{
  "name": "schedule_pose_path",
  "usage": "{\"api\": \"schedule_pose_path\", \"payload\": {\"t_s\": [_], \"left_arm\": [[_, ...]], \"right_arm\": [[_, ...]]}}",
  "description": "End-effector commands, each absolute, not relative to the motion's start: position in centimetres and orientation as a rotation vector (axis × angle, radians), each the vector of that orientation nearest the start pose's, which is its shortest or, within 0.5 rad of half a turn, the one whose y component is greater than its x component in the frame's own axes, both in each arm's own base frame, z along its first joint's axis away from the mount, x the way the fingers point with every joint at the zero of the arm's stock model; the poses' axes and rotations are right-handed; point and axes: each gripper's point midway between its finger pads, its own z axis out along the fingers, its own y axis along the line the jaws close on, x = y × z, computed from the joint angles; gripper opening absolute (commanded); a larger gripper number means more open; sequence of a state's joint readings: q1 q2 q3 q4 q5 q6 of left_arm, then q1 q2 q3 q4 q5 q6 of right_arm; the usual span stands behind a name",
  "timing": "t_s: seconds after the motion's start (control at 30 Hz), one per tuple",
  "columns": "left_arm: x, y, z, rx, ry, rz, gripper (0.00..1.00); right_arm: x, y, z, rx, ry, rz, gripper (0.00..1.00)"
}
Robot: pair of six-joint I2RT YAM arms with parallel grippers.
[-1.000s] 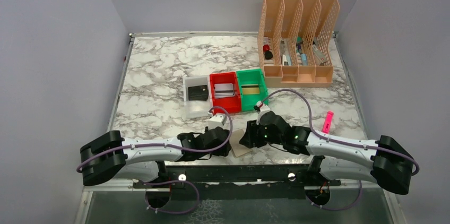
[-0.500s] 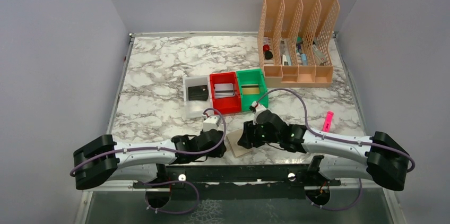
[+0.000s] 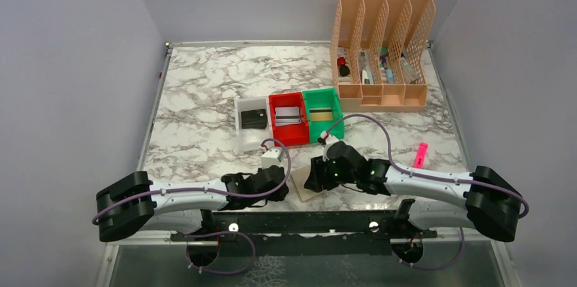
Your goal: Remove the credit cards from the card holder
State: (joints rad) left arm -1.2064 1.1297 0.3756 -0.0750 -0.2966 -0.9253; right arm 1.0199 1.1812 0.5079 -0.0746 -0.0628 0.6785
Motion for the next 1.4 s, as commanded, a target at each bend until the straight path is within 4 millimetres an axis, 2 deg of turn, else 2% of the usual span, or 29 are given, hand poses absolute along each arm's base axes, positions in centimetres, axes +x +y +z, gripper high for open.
{"api": "schedule_pose_path", "payload": {"t_s": [0.0, 0.1, 0.33, 0.57, 0.9, 0.93, 1.03, 1.17, 1.37], "left_arm": [[12.0, -24.9, 2.9, 0.176, 2.435, -0.644, 0.17], [12.1, -25.0, 3.5, 0.176, 2.402, -0.685, 0.09], [11.9, -25.3, 4.1, 0.179, 2.353, -0.771, 0.01], [12.2, -25.0, 4.4, 0.135, 2.326, -0.788, 0.00], [12.2, -24.8, 4.6, 0.094, 2.305, -0.820, 0.00], [12.3, -24.8, 4.7, 0.089, 2.300, -0.828, 0.00], [12.3, -24.8, 4.8, 0.081, 2.290, -0.839, 0.00], [12.5, -24.7, 5.2, 0.069, 2.276, -0.846, 0.00], [12.5, -24.3, 5.5, 0.047, 2.261, -0.852, 0.00]], "right_arm": [[13.2, 29.7, 7.6, -0.517, 2.407, 0.938, 0.51], [13.4, 29.7, 7.8, -0.539, 2.395, 0.926, 0.51], [13.8, 29.9, 7.2, -0.597, 2.413, 0.834, 0.51], [13.6, 31.0, 5.9, -0.656, 2.445, 0.699, 0.52], [14.0, 30.8, 4.1, -0.677, 2.454, 0.461, 0.53], [13.3, 31.1, 3.8, -0.711, 2.454, 0.460, 0.53], [12.9, 31.3, 3.0, -0.738, 2.469, 0.434, 0.54], [13.0, 30.8, 1.8, -0.712, 2.490, 0.344, 0.59], [13.8, 28.8, 0.6, -0.625, 2.498, 0.167, 0.59]]}}
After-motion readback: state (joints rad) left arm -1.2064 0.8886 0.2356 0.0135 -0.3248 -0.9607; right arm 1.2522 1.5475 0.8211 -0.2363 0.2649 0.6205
